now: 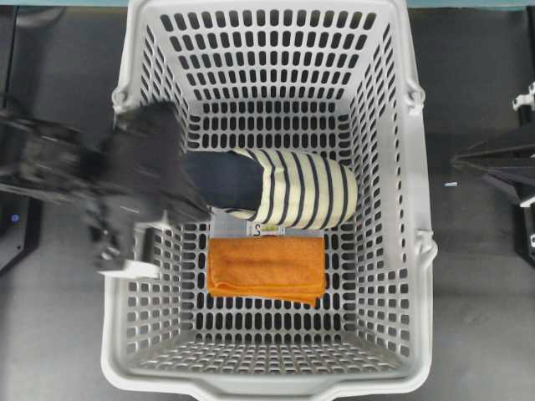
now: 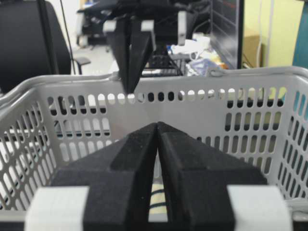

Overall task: Pick up the orange cloth from the shopping basket with the left arm.
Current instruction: 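Move the left gripper over the basket toward the orange cloth, then lower the open left gripper onto the orange cloth and close it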

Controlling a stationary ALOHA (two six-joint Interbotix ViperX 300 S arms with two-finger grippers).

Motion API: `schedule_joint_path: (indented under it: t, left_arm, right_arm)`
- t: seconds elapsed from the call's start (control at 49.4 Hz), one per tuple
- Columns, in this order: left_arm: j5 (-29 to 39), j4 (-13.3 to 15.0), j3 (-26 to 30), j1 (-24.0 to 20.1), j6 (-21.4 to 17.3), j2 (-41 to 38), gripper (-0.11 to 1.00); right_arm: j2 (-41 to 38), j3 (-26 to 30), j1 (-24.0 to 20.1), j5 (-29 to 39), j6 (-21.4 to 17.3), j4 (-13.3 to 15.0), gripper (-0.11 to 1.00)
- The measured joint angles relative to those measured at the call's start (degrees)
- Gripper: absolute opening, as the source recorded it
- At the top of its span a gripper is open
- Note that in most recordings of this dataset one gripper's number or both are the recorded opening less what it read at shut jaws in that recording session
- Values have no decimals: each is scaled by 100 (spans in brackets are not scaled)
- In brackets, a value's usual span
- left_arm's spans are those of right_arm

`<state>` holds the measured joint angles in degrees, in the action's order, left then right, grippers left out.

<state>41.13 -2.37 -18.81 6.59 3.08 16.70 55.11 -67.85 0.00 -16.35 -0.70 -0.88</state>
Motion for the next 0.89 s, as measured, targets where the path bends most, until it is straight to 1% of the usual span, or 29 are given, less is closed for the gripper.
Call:
schedule_joint_path:
  t: [0.182, 0.283, 0.324, 0.364, 0.405, 0.506, 0.587, 0.628, 0.688, 0.789, 0.891]
  left_arm:
    - [853, 0, 932, 9, -35, -879, 0]
    - [1134, 9, 1257, 0, -70, -1187, 1]
    - [1169, 0, 1327, 9, -70, -1292, 4]
    - [1178, 0, 1362, 9, -70, -1362, 11]
    - [1187, 0, 1371, 9, -70, -1424, 21]
    - [1187, 0, 1371, 26, -9, -1512, 52]
    - [1143, 0, 1380, 62, -70, -1600, 76]
    - [1125, 0, 1380, 79, -44, -1661, 84]
    - [1081, 0, 1362, 97, 26, -1740, 90]
    - [1002, 0, 1310, 97, 70, -1898, 89]
    - [773, 0, 1283, 105, 132, -2057, 90]
  right_arm:
    - [0, 0, -9, 44, 0, 0, 0]
    - [9, 0, -9, 44, 0, 0, 0]
    - [0, 0, -9, 44, 0, 0, 0]
    - [0, -9, 0, 44, 0, 0, 0]
    - [0, -9, -9, 44, 0, 0, 0]
    - [0, -9, -9, 44, 0, 0, 0]
    - [0, -26, -9, 44, 0, 0, 0]
    - [0, -26, -9, 44, 0, 0, 0]
    - [0, -26, -9, 44, 9, 0, 0]
    - [0, -26, -9, 44, 0, 0, 0]
    - [0, -35, 0, 44, 0, 0, 0]
